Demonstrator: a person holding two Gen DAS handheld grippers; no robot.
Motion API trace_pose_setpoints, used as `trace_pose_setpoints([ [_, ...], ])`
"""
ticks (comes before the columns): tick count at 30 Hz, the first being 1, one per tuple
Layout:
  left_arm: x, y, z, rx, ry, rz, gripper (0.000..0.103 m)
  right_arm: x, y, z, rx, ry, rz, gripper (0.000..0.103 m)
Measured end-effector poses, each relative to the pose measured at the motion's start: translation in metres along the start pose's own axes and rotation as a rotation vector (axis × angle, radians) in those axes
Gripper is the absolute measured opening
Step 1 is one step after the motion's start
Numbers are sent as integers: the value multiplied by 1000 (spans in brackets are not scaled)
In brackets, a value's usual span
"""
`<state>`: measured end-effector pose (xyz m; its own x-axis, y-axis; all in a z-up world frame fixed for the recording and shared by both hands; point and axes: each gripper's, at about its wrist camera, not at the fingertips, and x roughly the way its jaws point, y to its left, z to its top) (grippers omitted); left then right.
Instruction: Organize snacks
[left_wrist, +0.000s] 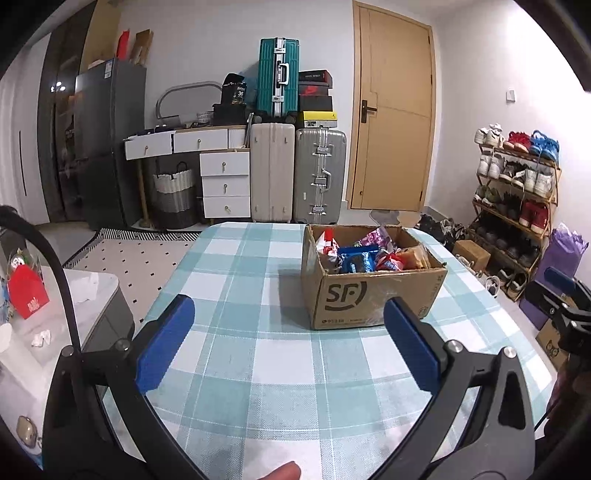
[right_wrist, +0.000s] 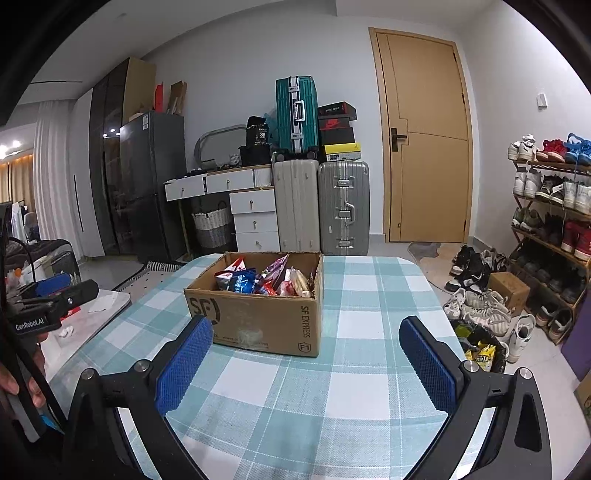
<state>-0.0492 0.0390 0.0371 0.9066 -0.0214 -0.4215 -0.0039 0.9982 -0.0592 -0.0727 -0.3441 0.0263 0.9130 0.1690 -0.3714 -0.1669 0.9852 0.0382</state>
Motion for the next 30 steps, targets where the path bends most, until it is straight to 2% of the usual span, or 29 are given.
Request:
trace_pose_setpoints([
  [5, 0, 7, 4, -28, -16, 13, 102, -3, 2, 1, 4, -18, 7, 103],
  [12, 5, 2, 3, -5, -9, 43, 102, 3, 2, -1, 28, 6, 22, 103],
  [30, 11, 1, -1, -1, 6, 33, 102, 5, 2, -4, 29, 4, 23, 103],
])
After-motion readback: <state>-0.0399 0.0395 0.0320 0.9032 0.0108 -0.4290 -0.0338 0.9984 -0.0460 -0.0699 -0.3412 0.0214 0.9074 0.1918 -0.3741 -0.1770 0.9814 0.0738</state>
